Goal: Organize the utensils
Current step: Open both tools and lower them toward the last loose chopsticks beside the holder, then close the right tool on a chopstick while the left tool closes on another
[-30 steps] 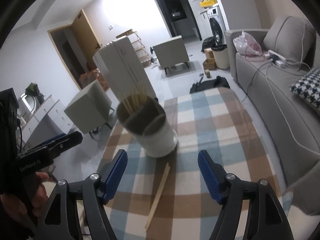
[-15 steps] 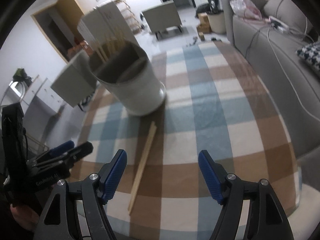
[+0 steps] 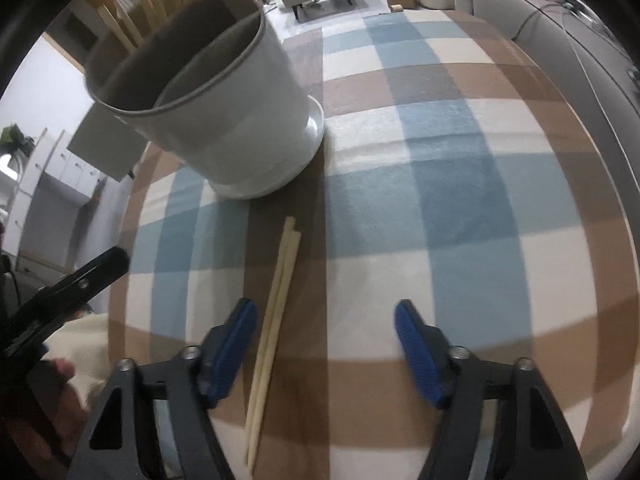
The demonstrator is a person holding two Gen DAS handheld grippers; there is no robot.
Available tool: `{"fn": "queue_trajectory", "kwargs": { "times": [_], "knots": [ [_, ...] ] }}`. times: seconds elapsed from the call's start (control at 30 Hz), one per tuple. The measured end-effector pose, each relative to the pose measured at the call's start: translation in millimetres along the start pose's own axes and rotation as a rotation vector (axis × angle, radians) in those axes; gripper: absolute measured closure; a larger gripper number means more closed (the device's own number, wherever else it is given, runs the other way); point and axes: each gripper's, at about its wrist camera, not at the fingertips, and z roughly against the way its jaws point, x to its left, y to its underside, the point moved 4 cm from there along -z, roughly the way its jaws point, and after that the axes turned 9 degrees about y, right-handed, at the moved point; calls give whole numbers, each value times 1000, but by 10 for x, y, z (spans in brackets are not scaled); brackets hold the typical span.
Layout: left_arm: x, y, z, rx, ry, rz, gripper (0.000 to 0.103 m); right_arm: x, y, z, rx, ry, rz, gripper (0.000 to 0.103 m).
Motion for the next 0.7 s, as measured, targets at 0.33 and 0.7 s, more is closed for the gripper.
{"fn": "queue_trajectory", "kwargs": {
  "times": [0.33, 0.7],
  "knots": [
    [375, -80, 4, 15, -65, 122, 23, 293, -85, -170, 41, 143, 168, 68],
    [468, -170, 46, 7, -32, 160, 23, 434, -27, -147, 91, 212, 243, 87]
  ]
}}
